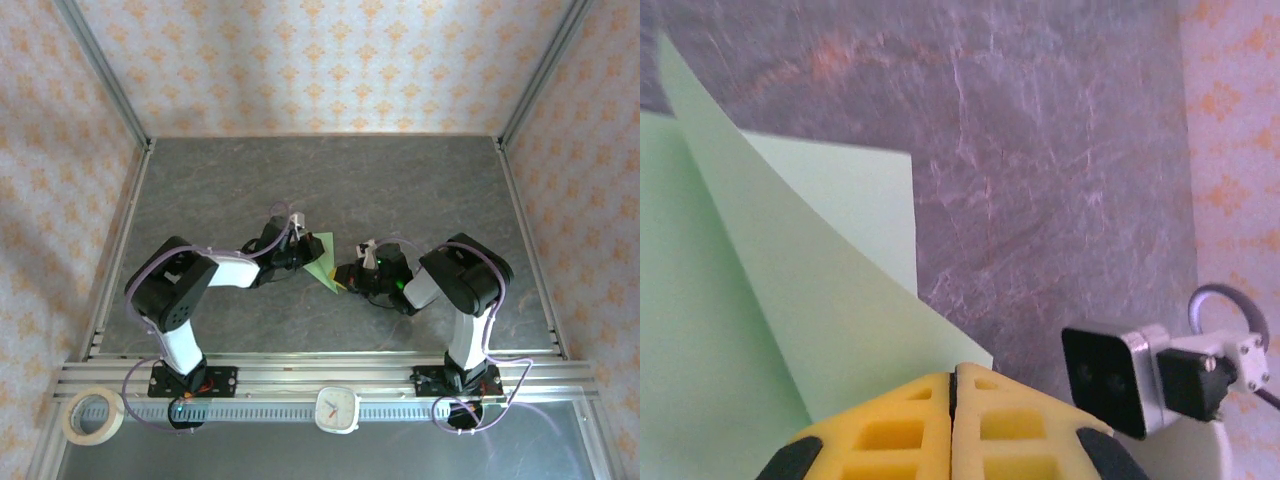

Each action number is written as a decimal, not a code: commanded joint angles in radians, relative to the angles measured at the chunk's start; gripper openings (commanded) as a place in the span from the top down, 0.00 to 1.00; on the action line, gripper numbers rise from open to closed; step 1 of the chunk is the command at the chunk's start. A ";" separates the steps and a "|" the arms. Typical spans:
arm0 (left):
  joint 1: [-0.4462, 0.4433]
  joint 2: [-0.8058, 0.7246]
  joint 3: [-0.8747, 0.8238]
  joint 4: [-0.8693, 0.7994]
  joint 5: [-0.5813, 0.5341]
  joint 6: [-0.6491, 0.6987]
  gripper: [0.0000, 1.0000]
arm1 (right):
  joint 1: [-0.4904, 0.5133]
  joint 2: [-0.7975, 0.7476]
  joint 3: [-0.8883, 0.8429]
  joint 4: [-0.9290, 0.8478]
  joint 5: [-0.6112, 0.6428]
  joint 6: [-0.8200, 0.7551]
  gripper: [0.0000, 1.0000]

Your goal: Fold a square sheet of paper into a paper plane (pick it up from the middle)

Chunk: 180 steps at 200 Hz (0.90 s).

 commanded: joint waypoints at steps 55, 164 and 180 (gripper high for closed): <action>0.013 -0.009 -0.035 -0.173 -0.117 -0.004 0.94 | -0.004 0.007 -0.021 -0.157 0.053 -0.072 1.00; 0.007 -0.057 -0.126 -0.195 -0.160 -0.044 0.98 | -0.002 0.015 -0.007 -0.166 0.002 -0.094 1.00; 0.005 -0.082 -0.150 -0.172 -0.168 -0.057 0.98 | -0.002 0.010 -0.011 -0.164 0.002 -0.094 1.00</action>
